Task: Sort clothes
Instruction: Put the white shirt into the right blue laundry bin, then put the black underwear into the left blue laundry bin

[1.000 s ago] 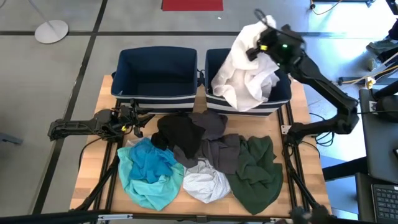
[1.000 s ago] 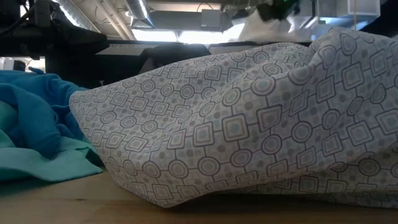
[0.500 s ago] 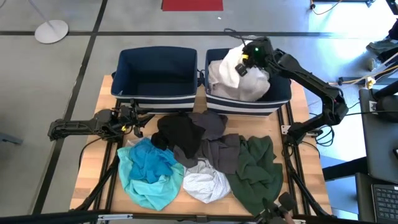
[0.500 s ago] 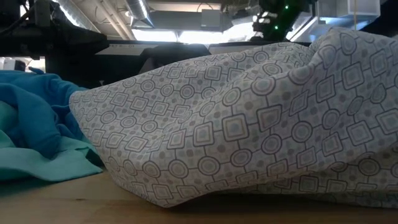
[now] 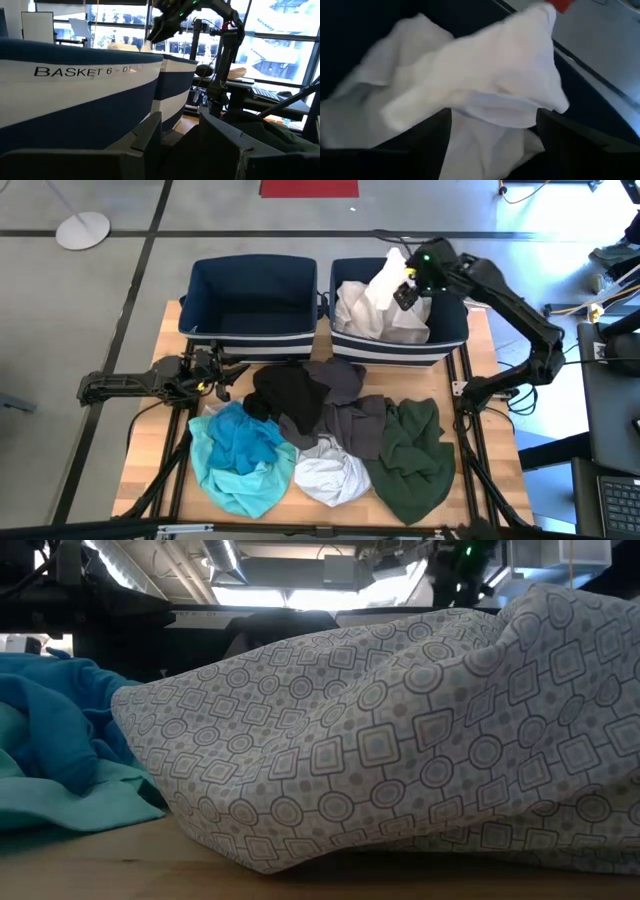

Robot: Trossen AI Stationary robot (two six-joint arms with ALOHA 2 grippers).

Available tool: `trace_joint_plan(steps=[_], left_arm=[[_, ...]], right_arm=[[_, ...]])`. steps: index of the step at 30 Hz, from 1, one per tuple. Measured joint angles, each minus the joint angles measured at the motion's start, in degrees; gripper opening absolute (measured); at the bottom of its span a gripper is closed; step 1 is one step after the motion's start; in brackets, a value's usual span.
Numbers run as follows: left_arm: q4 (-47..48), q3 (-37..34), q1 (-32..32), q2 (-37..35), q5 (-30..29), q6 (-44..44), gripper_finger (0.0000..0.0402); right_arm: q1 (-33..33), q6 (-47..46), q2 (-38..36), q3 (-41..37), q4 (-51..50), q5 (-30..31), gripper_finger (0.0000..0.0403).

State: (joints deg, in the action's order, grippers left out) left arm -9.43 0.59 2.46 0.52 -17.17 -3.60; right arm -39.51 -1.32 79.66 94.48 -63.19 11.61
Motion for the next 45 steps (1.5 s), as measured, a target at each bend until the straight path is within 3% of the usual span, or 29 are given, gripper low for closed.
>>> trace_joint_plan(steps=[7,12,19,25,37,45], left_arm=[[0.0,0.01,0.0,0.0,0.0,-1.46,0.0125],[-0.02,0.04,0.0,-0.01,0.0,-0.6,0.0125],[0.32,0.06,0.0,0.01,0.0,0.7,0.0125],[0.32,0.07,0.0,0.01,0.0,-0.15,0.0125],[5.74,0.01,-0.11,0.3,4.05,-5.83,0.0125],[7.5,-0.01,-1.79,1.52,8.48,-8.16,0.0125]], right_arm=[[12.08,-6.79,-4.01,1.11,-4.06,-3.79,0.0304],[24.13,-14.0,-4.68,1.09,-7.34,-4.59,0.0305],[41.21,-21.54,-3.91,0.99,-8.09,2.19,0.0305],[51.32,-24.24,-2.7,-3.15,-1.97,5.75,0.0305],[56.55,-24.62,1.0,-23.97,26.55,2.8,0.0305],[56.37,-24.52,8.06,-27.5,31.08,2.57,0.0305]])
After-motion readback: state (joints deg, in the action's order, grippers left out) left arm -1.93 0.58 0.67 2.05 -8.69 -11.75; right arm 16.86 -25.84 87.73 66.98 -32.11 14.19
